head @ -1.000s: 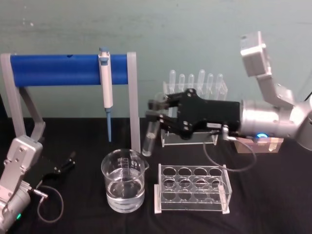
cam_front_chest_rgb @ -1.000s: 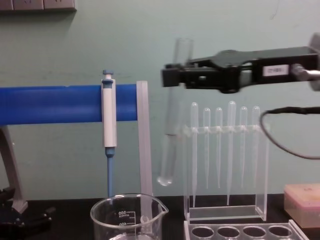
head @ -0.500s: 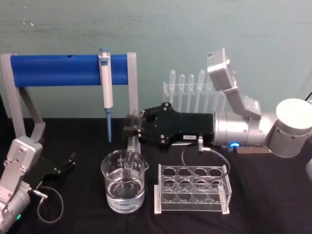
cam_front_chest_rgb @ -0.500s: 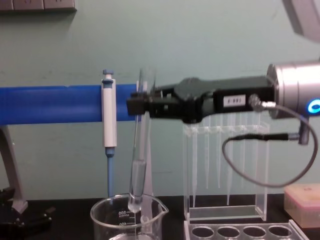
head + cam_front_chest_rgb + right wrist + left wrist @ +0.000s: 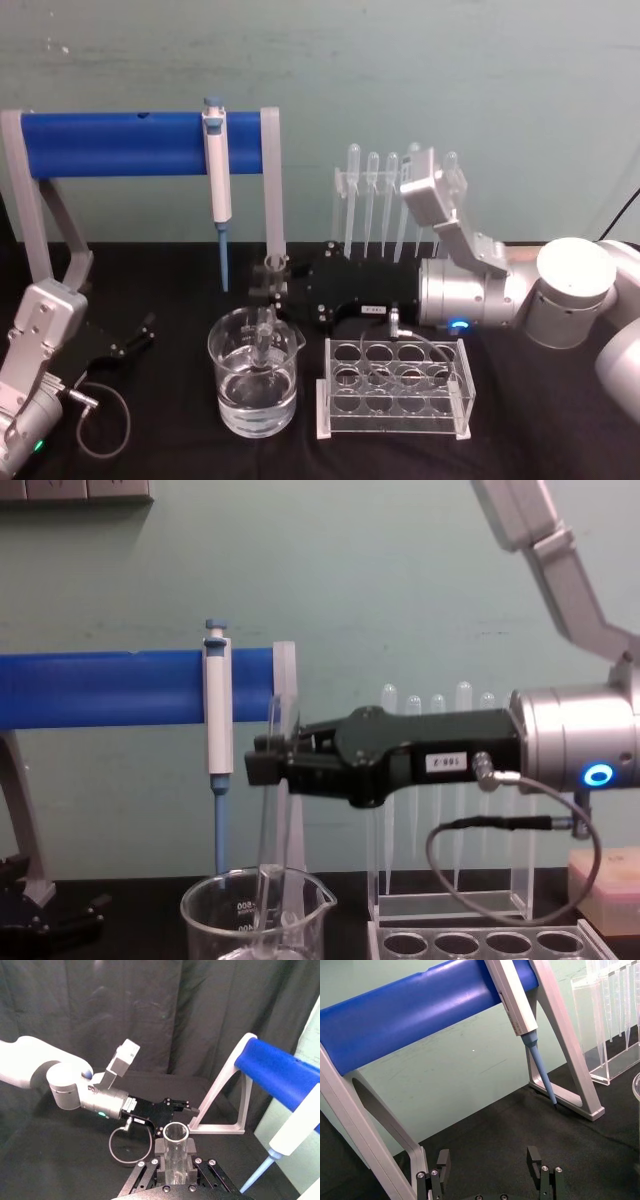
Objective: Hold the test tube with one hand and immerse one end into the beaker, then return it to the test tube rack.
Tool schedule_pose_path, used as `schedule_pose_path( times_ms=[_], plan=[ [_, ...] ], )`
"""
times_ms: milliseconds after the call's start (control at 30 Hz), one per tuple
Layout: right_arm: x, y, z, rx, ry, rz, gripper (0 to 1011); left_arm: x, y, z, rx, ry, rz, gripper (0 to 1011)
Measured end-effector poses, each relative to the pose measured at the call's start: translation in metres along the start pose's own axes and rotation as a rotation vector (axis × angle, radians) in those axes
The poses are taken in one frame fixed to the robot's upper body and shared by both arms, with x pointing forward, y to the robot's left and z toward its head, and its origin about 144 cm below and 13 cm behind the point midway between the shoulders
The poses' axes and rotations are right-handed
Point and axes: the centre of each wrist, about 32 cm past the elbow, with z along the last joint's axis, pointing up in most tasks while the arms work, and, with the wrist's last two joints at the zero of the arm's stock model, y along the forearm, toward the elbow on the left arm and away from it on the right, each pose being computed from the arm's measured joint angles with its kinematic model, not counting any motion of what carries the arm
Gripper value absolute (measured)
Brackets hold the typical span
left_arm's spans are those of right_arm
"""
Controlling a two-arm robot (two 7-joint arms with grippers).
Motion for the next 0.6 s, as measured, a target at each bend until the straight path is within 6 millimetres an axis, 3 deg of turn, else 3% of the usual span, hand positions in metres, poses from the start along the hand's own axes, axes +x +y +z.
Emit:
schedule_pose_path(
  times_ms=[600],
  plan=[
    [-0.003,0.007,-0.028,-0.015,0.031,0.007,226,0.000,0.000,0.000,0.000,0.000,0.000,1000]
  ],
)
